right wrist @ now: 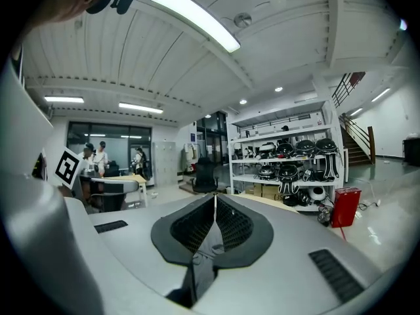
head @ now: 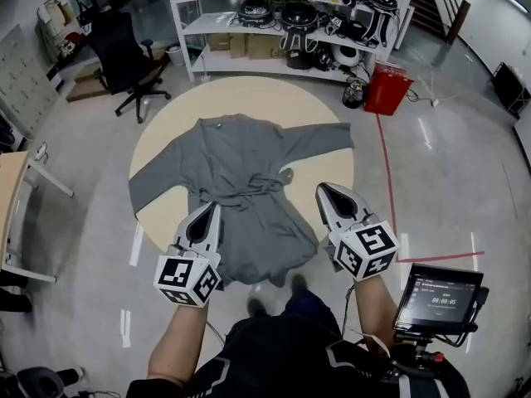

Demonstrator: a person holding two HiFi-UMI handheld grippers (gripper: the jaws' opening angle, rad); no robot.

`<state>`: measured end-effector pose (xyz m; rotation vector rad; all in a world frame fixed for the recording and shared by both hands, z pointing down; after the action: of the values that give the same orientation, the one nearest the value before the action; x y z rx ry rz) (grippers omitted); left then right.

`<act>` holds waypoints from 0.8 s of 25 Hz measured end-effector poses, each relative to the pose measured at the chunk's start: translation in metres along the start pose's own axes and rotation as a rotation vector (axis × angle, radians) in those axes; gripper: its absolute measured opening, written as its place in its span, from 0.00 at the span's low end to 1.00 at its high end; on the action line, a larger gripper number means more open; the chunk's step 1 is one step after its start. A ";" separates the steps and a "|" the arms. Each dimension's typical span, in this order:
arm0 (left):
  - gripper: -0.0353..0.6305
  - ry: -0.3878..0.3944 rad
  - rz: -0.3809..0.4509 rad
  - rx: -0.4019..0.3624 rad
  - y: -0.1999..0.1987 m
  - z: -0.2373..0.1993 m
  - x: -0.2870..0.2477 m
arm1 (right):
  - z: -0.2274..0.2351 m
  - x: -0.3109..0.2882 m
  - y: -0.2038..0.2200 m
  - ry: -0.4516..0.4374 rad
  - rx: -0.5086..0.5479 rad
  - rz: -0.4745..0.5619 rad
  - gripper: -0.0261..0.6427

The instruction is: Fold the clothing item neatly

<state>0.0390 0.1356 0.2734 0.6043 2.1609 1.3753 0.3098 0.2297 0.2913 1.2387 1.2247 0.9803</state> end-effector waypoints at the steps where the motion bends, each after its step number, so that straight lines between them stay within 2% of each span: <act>1: 0.05 0.003 -0.004 -0.005 -0.002 0.000 -0.021 | 0.018 -0.011 0.005 0.004 -0.008 0.001 0.05; 4: 0.05 0.002 -0.014 -0.014 -0.004 0.007 -0.122 | 0.111 -0.052 0.031 0.041 -0.080 0.012 0.05; 6: 0.05 0.007 -0.023 -0.011 -0.003 0.013 -0.171 | 0.161 -0.067 0.045 0.081 -0.116 0.009 0.06; 10: 0.05 0.073 -0.079 0.006 -0.001 0.023 -0.201 | 0.188 -0.069 0.066 0.134 -0.162 -0.022 0.09; 13: 0.05 0.087 -0.166 0.021 0.021 0.035 -0.274 | 0.246 -0.091 0.114 0.133 -0.264 -0.064 0.16; 16: 0.05 0.074 -0.288 0.027 0.061 0.037 -0.374 | 0.317 -0.132 0.196 0.154 -0.413 -0.165 0.24; 20: 0.05 0.077 -0.461 0.018 0.108 0.031 -0.424 | 0.339 -0.151 0.272 0.189 -0.557 -0.273 0.27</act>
<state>0.3969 -0.0589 0.4362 0.0460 2.1933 1.1406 0.6497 0.0660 0.5540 0.5399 1.1208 1.1481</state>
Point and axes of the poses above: the fingertips, and each gripper's own axes: x backward along the fingers, z to its right, y out of its underside, the point moved 8 cm from there along x, backward along the fingers, and after that the axes turned 15 degrees about x, right-handed, at the moved point
